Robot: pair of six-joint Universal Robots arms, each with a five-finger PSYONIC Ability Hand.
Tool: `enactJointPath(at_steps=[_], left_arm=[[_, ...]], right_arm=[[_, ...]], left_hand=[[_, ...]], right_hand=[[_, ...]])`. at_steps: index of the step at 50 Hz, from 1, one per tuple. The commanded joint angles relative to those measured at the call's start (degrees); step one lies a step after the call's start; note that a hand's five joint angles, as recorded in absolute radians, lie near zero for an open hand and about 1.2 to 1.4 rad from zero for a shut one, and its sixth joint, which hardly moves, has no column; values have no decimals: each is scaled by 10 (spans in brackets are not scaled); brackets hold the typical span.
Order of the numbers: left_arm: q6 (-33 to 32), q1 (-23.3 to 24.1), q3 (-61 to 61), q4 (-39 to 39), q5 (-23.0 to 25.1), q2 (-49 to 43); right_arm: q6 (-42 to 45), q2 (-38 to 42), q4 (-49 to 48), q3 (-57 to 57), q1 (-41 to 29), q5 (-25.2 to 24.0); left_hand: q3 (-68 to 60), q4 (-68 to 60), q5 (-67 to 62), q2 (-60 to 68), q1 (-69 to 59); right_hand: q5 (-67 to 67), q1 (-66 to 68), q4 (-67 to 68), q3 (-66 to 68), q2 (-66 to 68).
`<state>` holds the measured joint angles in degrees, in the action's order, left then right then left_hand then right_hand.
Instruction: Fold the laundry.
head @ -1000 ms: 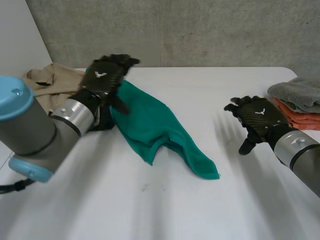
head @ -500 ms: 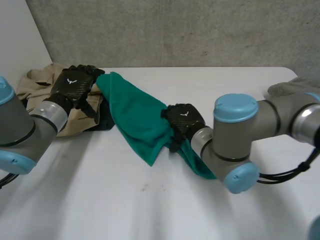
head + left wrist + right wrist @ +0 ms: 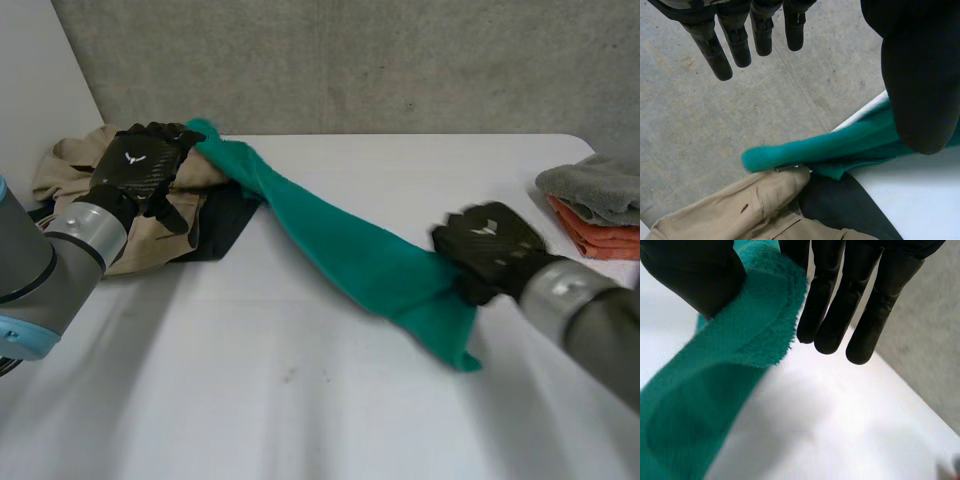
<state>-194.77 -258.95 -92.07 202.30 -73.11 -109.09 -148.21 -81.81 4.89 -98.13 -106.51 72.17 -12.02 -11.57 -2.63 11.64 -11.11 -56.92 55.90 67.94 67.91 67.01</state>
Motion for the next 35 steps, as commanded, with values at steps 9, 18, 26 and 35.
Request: enactJointPath(at_steps=[9, 18, 26, 35], left_arm=[[-25, 56, 71, 15, 0, -123], [-121, 93, 186, 16, 3, -241], [-154, 113, 258, 18, 4, -285], [-151, 151, 282, 41, 23, -304]], right_arm=[[215, -46, 201, -58, 185, -186], [261, -49, 231, -61, 213, -205], [251, -53, 231, -58, 212, -215], [205, -150, 238, -38, 199, -259]], left_hand=[[6, 2, 12, -2, -3], [-2, -7, 4, 6, -11], [-7, -12, -1, 11, -16], [-5, -10, 1, 9, -15]], right_hand=[[-131, 241, 121, 121, 130], [-131, 241, 121, 121, 130], [-131, 241, 121, 121, 130], [-131, 241, 121, 121, 130]])
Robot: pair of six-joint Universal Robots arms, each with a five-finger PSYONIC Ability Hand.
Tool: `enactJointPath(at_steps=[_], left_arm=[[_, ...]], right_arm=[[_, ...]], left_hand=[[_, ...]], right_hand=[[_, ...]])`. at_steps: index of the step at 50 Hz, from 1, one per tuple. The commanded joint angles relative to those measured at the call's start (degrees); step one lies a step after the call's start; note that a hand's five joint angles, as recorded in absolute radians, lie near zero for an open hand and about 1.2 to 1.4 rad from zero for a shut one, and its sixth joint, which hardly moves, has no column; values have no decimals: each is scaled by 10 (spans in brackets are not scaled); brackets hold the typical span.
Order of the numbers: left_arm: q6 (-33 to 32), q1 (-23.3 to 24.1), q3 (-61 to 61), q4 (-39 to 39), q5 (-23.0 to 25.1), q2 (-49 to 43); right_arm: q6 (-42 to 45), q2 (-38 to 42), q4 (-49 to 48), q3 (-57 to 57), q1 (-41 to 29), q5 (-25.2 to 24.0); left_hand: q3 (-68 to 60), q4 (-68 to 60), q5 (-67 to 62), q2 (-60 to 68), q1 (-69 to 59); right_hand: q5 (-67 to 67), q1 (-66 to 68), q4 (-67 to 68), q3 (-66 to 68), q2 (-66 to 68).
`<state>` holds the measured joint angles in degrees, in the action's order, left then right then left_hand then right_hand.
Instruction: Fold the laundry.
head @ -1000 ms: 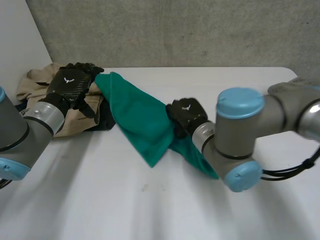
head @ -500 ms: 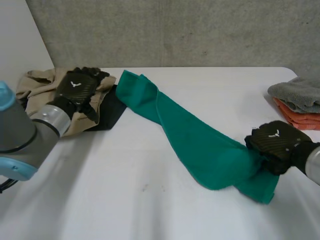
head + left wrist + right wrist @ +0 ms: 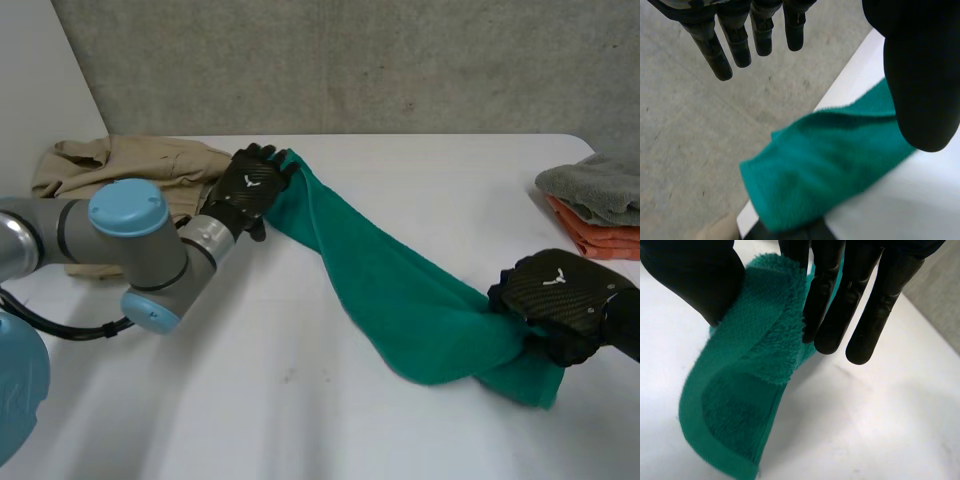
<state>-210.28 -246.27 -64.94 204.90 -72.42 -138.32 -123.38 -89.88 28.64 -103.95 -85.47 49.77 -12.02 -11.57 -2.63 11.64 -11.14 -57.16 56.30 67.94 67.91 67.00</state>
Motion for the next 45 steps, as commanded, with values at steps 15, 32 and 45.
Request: enactJointPath(at_steps=[15, 32, 45], left_arm=[[4, 54, 44, 26, 25, -77], [11, 84, 31, 15, 14, -72], [9, 59, -27, 41, -161, 69]], right_arm=[[-248, -153, -40, 130, -27, -113], [-317, -144, -84, 143, -24, -100], [-329, 26, -105, 206, -20, 40]], left_hand=[[-9, -13, -3, 13, -18], [-680, -684, -674, 684, -689], [-680, -684, -674, 684, -689]], right_hand=[[-128, 237, 121, 121, 130], [-128, 237, 121, 121, 130], [-128, 237, 121, 121, 130]])
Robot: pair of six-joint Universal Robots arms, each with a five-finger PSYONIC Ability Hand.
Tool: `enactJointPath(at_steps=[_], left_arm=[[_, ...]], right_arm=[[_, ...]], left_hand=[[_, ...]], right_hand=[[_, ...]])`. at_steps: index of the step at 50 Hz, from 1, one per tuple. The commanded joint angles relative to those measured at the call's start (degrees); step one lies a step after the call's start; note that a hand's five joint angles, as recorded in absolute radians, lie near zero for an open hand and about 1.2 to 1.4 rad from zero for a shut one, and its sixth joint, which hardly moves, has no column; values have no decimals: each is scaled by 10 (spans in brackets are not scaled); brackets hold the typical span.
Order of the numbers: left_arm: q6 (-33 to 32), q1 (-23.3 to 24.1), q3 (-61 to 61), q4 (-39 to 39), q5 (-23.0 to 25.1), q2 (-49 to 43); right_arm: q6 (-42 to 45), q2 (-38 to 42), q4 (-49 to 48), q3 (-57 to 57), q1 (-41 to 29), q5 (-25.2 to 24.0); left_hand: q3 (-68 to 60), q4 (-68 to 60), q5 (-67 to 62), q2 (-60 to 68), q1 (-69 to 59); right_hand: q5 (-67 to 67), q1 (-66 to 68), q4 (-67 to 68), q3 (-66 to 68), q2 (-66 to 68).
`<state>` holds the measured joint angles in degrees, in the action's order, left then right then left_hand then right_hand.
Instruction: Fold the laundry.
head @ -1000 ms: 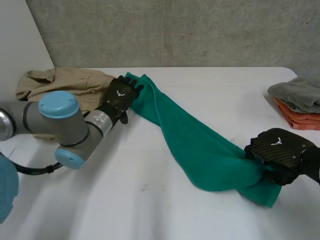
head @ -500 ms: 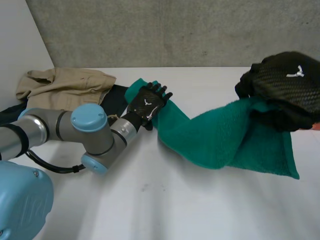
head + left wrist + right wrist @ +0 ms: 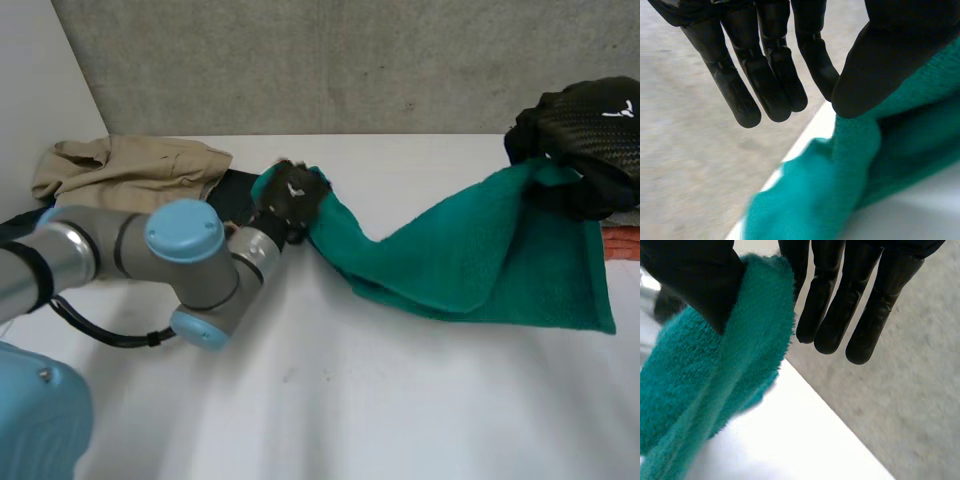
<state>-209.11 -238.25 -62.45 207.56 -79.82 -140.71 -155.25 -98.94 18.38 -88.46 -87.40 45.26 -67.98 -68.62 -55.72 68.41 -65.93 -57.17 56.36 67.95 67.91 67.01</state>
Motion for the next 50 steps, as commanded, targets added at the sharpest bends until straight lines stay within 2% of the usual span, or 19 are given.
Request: enactJointPath(at_steps=[1, 5, 12, 16, 17, 22, 26, 28, 29, 30, 31, 32, 33, 34, 36, 37, 41, 44, 50], left_arm=[[-2, -23, -66, 14, -86, 112], [-2, -25, -141, 15, -85, 191], [-4, -5, -274, 7, -88, 321], [-6, 51, -355, 6, -91, 391], [-6, 79, -378, 6, -96, 404], [-6, 130, -413, -1, -134, 379], [-9, 146, -393, -15, -164, 281], [-5, 144, -379, -18, -166, 258], [-2, 142, -371, -21, -166, 248], [-2, 141, -365, -22, -166, 240], [-3, 140, -363, -23, -165, 240], [-4, 137, -361, -24, -164, 240], [-4, 134, -360, -24, -162, 241], [-3, 126, -359, -25, -162, 246], [-1, 118, -358, -25, -162, 261], [1, 115, -358, -25, -162, 274], [14, 100, -364, -26, -152, 342], [30, 69, -365, -33, -130, 378], [37, -43, -350, -100, -43, 399]], right_arm=[[-12, 131, -2, 59, -1, 96], [-18, 183, -1, 90, -5, 117], [-26, 218, -12, 118, -8, 151], [-40, 254, -28, 140, -15, 174], [-40, 260, -33, 144, -18, 178], [-37, 329, -52, 172, -55, 220], [-21, 373, -55, 177, -87, 263], [-13, 386, -59, 178, -95, 277], [-5, 399, -64, 178, -101, 291], [-2, 404, -68, 178, -103, 297], [0, 408, -72, 177, -107, 302], [2, 410, -77, 177, -110, 308], [3, 410, -84, 176, -116, 316], [2, 410, -89, 176, -117, 321], [0, 407, -100, 175, -115, 332], [-1, 405, -103, 175, -115, 337], [-6, 381, -115, 167, -114, 339], [-5, 348, -114, 157, -116, 336], [11, 301, -81, 138, -116, 337]], left_hand=[[-120, -114, -143, 116, -141], [-120, -114, -143, 116, -141], [-120, -114, -143, 116, -141], [-120, -114, -143, 116, -141], [-120, -114, -143, 116, -141], [-120, -114, -143, 116, -141], [-120, -114, -143, 116, -141], [-47, -41, -70, 43, -67], [54, 60, 31, -58, 33], [208, 214, 185, -212, 187], [308, 314, 285, -312, 287], [402, 408, 379, -406, 381], [484, 491, 462, -489, 464], [580, 586, 557, -584, 559], [580, 586, 557, -584, 559], [580, 586, 557, -584, 559], [580, 586, 557, -584, 559], [578, 584, 555, -582, 557], [554, 560, 531, -558, 534]], right_hand=[[-128, 236, 120, 121, 130], [-128, 236, 120, 121, 130], [-128, 236, 120, 121, 130], [-128, 236, 120, 121, 130], [-128, 236, 120, 121, 130], [-128, 236, 120, 121, 130], [-128, 236, 120, 121, 130], [-128, 236, 120, 121, 130], [-128, 236, 120, 121, 130], [-128, 236, 120, 121, 130], [-86, 194, 78, 78, 87], [-7, 115, -1, -1, 9], [212, -104, -220, -219, -210], [324, -216, -332, -332, -323], [553, -445, -560, -560, -551], [572, -464, -580, -579, -570], [572, -464, -580, -579, -570], [572, -464, -580, -579, -570], [572, -464, -580, -579, -570]])
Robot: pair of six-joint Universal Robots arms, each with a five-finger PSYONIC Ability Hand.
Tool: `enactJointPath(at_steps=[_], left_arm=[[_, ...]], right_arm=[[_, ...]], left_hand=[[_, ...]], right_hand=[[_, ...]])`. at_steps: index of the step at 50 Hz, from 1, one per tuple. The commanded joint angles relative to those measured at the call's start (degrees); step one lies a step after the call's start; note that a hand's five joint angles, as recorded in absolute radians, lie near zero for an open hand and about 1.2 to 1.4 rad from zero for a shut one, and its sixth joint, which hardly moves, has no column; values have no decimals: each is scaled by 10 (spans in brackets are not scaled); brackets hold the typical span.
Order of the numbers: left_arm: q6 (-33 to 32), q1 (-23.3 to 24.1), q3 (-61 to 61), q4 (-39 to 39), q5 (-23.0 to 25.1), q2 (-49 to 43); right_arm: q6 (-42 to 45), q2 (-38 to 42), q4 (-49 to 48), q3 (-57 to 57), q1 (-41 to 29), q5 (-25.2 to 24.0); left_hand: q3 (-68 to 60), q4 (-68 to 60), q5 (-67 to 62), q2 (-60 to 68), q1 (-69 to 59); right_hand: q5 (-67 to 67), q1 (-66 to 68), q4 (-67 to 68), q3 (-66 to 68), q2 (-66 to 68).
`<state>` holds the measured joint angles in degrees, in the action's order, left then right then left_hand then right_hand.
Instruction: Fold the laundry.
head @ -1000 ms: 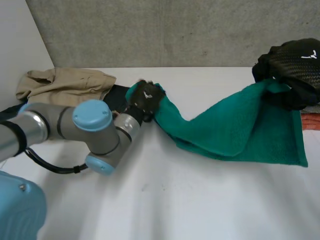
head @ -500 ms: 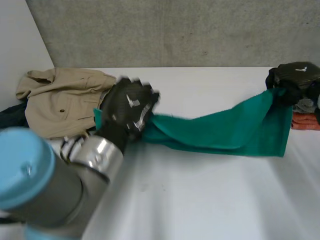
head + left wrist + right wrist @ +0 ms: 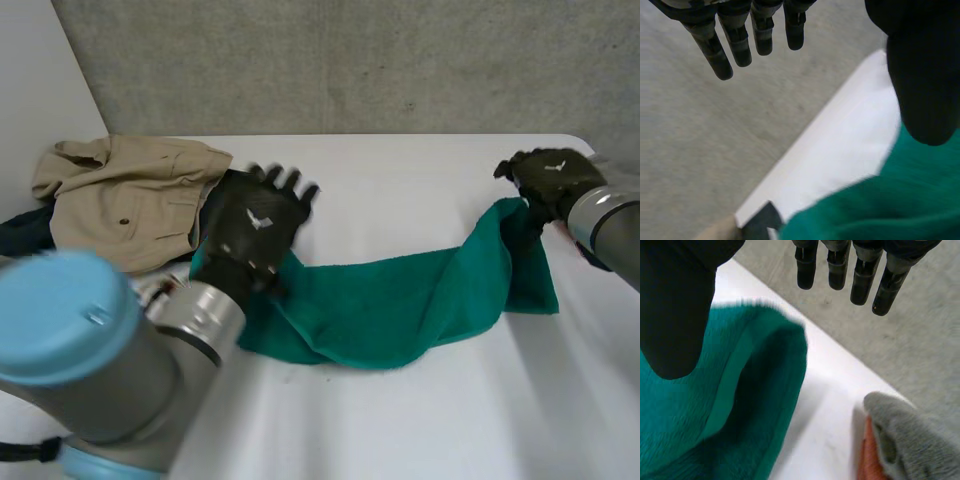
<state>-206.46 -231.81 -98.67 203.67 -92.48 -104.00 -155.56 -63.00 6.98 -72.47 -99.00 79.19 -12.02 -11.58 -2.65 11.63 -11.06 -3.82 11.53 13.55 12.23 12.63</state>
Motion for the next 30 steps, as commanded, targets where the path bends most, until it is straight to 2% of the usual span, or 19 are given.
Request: enactJointPath(at_steps=[1, 5, 11, 20, 22, 26, 30], left_arm=[[10, -124, 17, -74, 96, 31], [9, -173, 46, -121, 139, 15], [2, -204, 114, -154, 151, -94], [-3, -207, 183, -165, 154, -204], [-8, -207, 195, -166, 151, -219], [-46, -204, 215, -166, 147, -249], [-79, -203, 225, -165, 146, -266]], right_arm=[[19, -63, 44, -23, 2, -3], [62, -105, 114, -26, 3, -5], [118, -139, 160, -52, 15, -2], [163, -197, 155, -155, 15, -8], [164, -215, 146, -186, 17, -14], [166, -243, 133, -240, 18, -40], [173, -253, 128, -286, 19, -73]], left_hand=[[-6, -10, 1, 9, -15], [-12, -17, -6, 16, -22], [-47, -52, -41, 51, -57], [-140, -144, -134, 144, -150], [-162, -166, -156, 166, -171], [-200, -205, -194, 204, -210], [-285, -289, -278, 288, -294]], right_hand=[[38, -15, -35, -22, -26], [38, -15, -35, -22, -26], [38, -15, -35, -22, -26], [38, -15, -35, -22, -26], [-23, 46, 26, 39, 35], [-109, 132, 112, 125, 121], [-116, 139, 118, 132, 128]])
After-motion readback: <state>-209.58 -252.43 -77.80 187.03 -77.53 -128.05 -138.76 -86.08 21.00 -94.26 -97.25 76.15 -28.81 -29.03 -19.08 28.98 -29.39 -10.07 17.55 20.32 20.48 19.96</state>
